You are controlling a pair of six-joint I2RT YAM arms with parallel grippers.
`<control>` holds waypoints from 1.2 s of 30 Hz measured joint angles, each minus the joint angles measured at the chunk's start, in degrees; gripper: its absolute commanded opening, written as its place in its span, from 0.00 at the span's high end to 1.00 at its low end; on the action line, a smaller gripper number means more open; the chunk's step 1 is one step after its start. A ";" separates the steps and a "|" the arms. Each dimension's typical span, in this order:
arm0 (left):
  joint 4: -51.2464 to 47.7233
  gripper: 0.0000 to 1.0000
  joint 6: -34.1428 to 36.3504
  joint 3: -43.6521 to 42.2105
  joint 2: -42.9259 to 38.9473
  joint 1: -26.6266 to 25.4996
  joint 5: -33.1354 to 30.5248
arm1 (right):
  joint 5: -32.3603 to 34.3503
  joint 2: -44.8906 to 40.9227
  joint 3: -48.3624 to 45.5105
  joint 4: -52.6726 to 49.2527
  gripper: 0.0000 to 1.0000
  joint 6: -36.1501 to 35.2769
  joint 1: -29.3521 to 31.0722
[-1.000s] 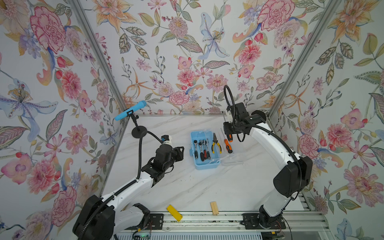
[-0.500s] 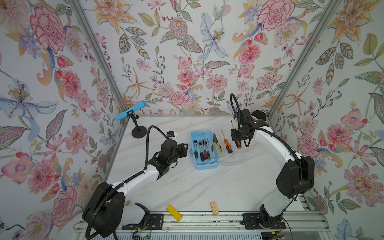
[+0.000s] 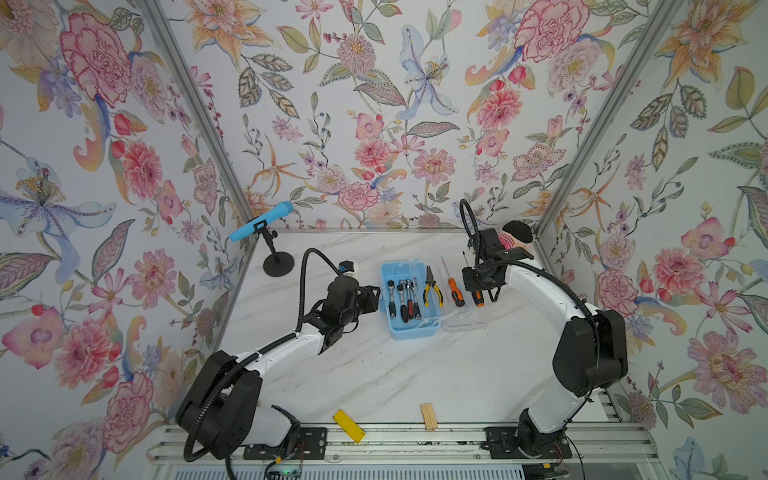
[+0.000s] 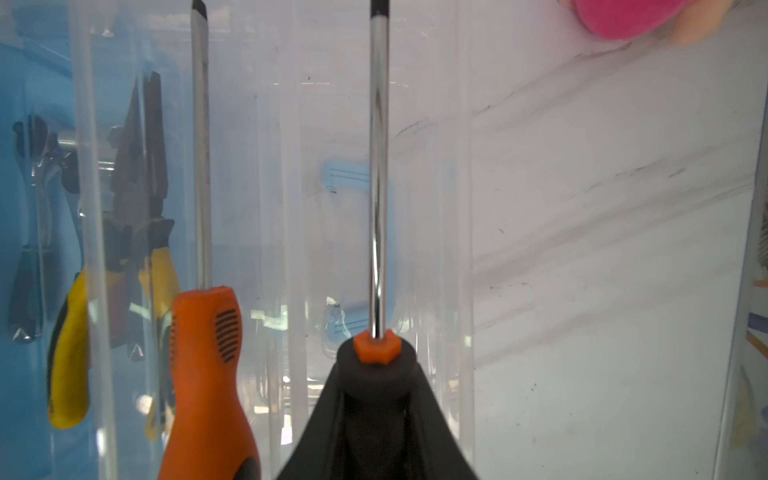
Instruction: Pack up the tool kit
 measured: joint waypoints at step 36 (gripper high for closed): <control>-4.72 0.60 5.97 18.67 21.64 1.53 0.22 | -10.75 -28.96 -27.19 12.20 0.45 15.56 -13.05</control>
